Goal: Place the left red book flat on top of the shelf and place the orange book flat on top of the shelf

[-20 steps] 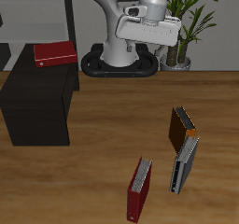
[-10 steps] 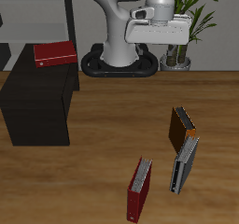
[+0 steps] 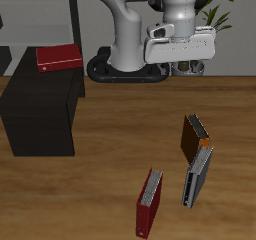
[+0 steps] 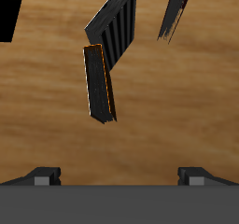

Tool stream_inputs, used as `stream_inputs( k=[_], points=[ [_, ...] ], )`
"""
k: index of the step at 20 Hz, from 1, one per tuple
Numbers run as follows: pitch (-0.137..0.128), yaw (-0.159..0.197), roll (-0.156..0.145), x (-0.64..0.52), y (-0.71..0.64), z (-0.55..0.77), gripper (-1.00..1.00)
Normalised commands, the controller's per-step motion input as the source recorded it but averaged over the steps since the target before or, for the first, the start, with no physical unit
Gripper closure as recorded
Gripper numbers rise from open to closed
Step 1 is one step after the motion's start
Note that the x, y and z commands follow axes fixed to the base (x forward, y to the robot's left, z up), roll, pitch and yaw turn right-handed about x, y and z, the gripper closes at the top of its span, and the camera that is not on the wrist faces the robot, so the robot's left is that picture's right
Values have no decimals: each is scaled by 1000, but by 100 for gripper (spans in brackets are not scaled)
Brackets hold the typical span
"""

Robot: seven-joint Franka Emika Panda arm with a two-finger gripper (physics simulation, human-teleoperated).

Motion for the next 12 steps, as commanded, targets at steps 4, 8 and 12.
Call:
stream_inputs(
  k=[4,8,12],
  points=[
    [18,22,38,239,70,-120,-100],
    [-19,1,-16,238,33,-18,-100],
    [-16,-17,-89,250,-7,-49,-100]
  ],
)
